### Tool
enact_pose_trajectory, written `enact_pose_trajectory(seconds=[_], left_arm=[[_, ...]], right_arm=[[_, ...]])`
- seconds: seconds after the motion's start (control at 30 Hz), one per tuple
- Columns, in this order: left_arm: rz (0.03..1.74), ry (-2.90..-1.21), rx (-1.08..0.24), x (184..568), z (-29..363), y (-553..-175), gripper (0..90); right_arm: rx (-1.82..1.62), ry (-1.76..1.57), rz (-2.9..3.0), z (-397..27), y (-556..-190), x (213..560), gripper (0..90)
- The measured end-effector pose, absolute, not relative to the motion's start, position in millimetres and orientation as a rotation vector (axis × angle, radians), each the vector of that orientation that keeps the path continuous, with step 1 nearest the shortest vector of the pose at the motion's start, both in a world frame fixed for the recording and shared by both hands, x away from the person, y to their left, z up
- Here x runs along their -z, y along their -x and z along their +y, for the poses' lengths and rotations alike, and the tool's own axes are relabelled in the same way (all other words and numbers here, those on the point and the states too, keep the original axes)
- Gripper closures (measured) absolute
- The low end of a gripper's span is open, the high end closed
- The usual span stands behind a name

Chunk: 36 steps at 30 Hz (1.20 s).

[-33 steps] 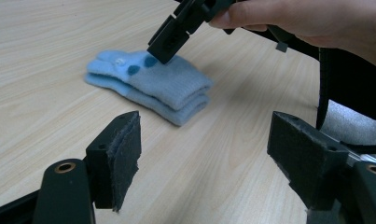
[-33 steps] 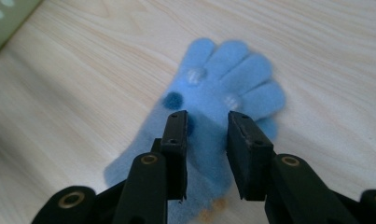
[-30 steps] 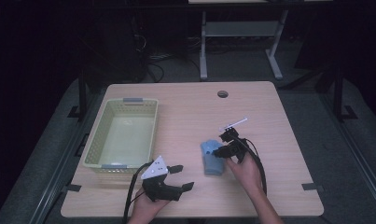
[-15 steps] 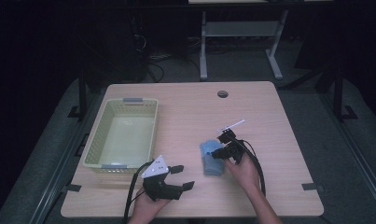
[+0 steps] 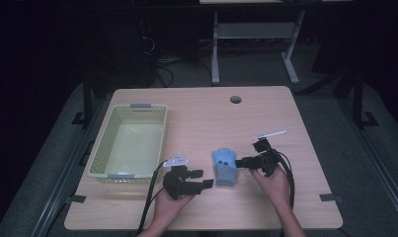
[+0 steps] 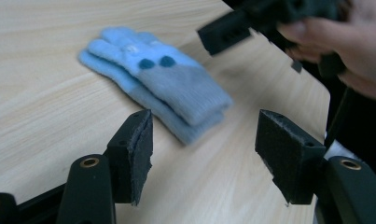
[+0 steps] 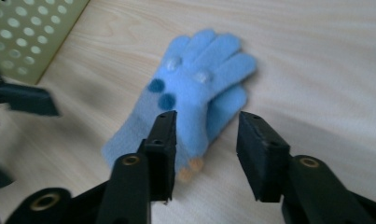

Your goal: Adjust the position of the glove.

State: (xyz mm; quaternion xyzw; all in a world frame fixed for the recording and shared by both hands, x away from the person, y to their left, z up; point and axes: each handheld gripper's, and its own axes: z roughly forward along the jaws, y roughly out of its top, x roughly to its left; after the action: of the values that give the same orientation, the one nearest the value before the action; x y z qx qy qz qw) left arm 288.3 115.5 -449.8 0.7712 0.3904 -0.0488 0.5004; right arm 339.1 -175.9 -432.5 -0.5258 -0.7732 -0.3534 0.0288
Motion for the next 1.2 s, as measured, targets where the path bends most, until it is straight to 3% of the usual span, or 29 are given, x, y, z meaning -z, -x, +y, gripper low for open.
enact_pose_trajectory(seconds=[0.17, 0.4, 0.87, 1.2], left_arm=[[1.058, -1.829, 0.191, 455, 108, -308, 35.3], [1.178, -1.803, 0.328, 466, 99, -327, 44.3], [1.198, -1.793, 0.411, 473, 93, -334, 48.8], [1.153, -1.835, 0.443, 473, 91, -331, 62.2]], right_arm=[[1.097, 1.630, -2.319, -181, -337, 442, 62.0], [1.144, 1.617, -2.243, -178, -342, 450, 70.2], [1.154, 1.576, -2.330, -163, -341, 446, 81.9], [1.107, 1.513, -2.410, -147, -346, 448, 84.3]])
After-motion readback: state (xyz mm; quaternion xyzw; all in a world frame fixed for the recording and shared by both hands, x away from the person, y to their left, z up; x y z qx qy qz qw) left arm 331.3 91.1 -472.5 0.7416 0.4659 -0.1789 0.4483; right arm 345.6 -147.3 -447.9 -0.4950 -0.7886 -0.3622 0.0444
